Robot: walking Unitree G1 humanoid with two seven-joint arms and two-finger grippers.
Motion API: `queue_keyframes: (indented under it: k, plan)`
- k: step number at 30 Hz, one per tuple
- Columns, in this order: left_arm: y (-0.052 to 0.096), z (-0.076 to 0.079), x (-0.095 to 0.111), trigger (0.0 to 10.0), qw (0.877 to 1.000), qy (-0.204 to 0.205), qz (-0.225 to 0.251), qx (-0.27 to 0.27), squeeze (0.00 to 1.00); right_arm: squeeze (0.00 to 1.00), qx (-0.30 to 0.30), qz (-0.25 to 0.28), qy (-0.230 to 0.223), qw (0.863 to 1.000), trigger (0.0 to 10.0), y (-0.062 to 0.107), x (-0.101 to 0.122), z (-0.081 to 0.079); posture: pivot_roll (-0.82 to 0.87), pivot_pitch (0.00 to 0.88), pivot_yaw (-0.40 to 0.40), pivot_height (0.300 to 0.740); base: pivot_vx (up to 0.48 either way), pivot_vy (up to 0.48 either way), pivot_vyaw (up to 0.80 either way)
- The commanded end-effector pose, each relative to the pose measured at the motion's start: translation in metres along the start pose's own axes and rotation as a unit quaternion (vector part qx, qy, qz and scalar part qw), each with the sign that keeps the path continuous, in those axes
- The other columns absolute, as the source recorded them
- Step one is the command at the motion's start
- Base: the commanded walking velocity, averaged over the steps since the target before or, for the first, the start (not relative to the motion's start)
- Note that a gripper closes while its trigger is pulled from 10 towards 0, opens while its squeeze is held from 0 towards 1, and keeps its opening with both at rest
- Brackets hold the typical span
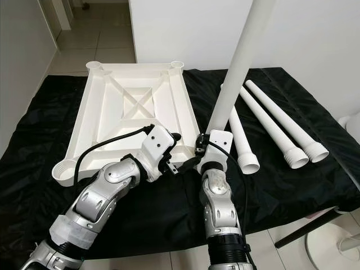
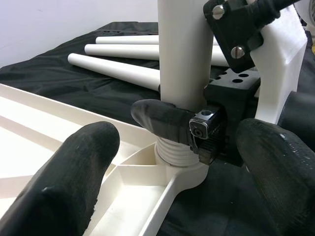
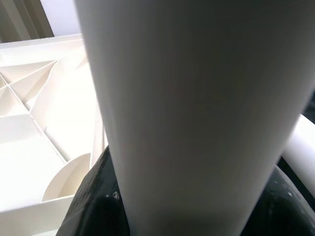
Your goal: Building children table
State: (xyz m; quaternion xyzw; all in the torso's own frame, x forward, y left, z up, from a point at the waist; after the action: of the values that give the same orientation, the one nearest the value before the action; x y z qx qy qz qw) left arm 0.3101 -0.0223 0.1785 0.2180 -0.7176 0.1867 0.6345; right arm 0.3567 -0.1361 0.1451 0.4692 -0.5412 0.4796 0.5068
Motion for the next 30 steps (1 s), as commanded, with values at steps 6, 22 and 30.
queue_keyframes:
  k: [6,22,30]
  plan:
    - [0.001,0.001,-0.006,10.0,1.000,0.005,-0.008,0.000,0.00,1.00,0.043,-0.001,0.003,0.999,10.0,0.001,0.004,0.004,-0.08,0.000,-0.010,0.740,0.000,0.000,0.00]
    - [0.004,0.008,-0.009,10.0,0.999,0.023,-0.014,-0.023,0.00,0.00,0.235,0.040,0.077,0.968,10.0,-0.010,0.028,0.007,-0.08,0.000,0.000,0.740,0.000,0.000,0.00]
    - [0.007,0.010,-0.010,10.0,0.998,0.035,-0.021,-0.044,0.00,0.00,0.329,0.032,0.117,0.937,10.0,-0.016,0.024,0.005,-0.07,0.000,0.002,0.740,0.000,0.000,0.00]
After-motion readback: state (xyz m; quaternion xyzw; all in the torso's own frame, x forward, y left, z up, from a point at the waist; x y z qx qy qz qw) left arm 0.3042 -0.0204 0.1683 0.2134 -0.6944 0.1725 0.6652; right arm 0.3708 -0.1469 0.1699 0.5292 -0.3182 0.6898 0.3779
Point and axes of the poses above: a point about 5 cm out from each wrist's last joint towards the gripper, its own y axis pointing back from the gripper into the wrist, its own x axis along the axis of the wrist's last joint, z = x × y, the point moved 5 cm from there along -y, pointing out of the wrist towards the gripper, and after that the axes turned 4 degrees about y, right-handed, at the moved point
